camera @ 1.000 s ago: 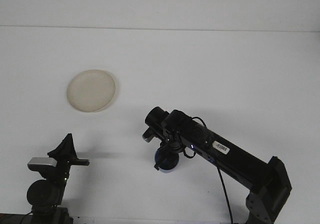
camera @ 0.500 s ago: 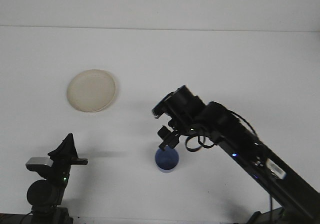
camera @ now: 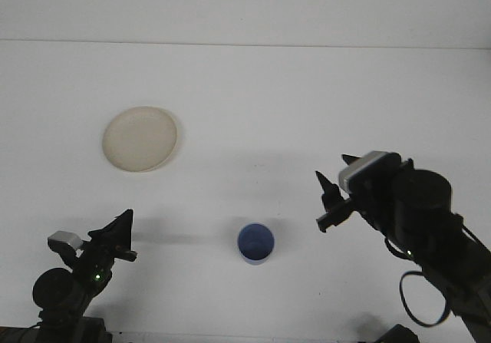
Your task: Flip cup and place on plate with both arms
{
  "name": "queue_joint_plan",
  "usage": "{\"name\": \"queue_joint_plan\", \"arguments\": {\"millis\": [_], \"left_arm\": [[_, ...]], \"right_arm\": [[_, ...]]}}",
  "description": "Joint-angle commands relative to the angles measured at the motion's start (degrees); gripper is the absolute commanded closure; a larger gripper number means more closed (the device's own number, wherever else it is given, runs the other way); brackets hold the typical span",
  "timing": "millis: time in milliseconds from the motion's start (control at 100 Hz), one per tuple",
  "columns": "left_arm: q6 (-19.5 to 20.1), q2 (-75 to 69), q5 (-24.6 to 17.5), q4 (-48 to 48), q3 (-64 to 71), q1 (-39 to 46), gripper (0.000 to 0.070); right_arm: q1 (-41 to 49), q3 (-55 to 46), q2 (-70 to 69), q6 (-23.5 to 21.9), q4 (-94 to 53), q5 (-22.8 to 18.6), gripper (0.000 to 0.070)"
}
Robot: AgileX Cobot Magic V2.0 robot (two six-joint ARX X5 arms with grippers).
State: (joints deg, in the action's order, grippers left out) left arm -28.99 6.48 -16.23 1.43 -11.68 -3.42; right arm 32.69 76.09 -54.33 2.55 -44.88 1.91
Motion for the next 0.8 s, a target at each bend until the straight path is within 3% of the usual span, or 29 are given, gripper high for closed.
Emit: {"name": "queue_joint_plan", "arguments": {"millis": [0, 170, 290, 370, 400, 570, 650, 750, 790], "left_arm": [[-0.1, 3.0, -2.0, 0.2, -2.7, 0.0, 0.0689], [6.3, 15.4, -5.8, 4.2, -12.2, -0.3, 0.0689], [11.8, 24.0, -6.4, 8.1, -19.5, -1.2, 0.0685], [15.2, 29.9, -6.4, 11.0, -24.6, -2.4, 0.0671], [16.6, 32.2, -6.5, 12.2, -26.5, -3.0, 0.0645], [20.0, 42.1, -6.8, 16.9, -35.1, -6.5, 0.0308], [21.3, 46.1, -7.8, 19.4, -38.6, -8.6, 0.0266], [24.5, 50.8, -8.9, 24.0, -43.3, -11.7, 0.0262], [25.7, 52.7, -8.9, 26.1, -45.2, -13.2, 0.0226]], "right_arm": [[-0.8, -7.3, 6.3, 0.5, 5.5, 0.9, 0.0315], [-3.6, -24.3, 21.8, 0.5, 15.8, 4.7, 0.0329], [-4.7, -32.9, 30.6, 0.2, 16.5, 8.6, 0.0329], [-5.1, -37.2, 35.8, 0.2, 16.5, 9.1, 0.0329], [-5.1, -38.5, 37.7, 0.2, 16.5, 9.2, 0.0329], [-5.1, -42.0, 44.4, -0.1, 14.2, 14.0, 0.0329], [-5.1, -42.1, 45.5, -0.2, 13.3, 16.4, 0.0329], [-5.1, -42.1, 46.1, -0.2, 13.2, 16.3, 0.0329], [-5.1, -42.1, 46.1, -0.1, 13.1, 16.3, 0.0329]]}}
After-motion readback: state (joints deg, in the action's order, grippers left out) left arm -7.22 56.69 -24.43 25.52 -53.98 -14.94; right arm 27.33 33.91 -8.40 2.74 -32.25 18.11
